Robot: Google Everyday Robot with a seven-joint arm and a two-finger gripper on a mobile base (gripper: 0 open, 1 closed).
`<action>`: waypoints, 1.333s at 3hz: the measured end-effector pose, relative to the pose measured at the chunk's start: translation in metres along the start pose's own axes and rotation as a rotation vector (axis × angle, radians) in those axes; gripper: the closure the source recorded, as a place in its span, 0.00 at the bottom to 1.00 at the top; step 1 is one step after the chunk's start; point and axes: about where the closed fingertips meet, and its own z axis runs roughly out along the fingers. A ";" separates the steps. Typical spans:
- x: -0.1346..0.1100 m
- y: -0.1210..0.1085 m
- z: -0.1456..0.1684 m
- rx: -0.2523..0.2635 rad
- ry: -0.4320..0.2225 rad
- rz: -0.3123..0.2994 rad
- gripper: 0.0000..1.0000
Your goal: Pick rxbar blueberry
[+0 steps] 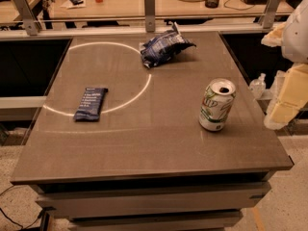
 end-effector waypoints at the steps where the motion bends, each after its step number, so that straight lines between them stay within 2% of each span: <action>1: 0.000 0.000 0.000 0.000 0.000 0.000 0.00; 2: -0.014 -0.001 -0.003 0.013 -0.047 -0.021 0.00; 4: -0.096 -0.016 0.008 0.040 -0.179 -0.037 0.00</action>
Offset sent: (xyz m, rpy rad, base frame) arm 0.0079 0.0295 0.0107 0.0864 -0.0458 0.0713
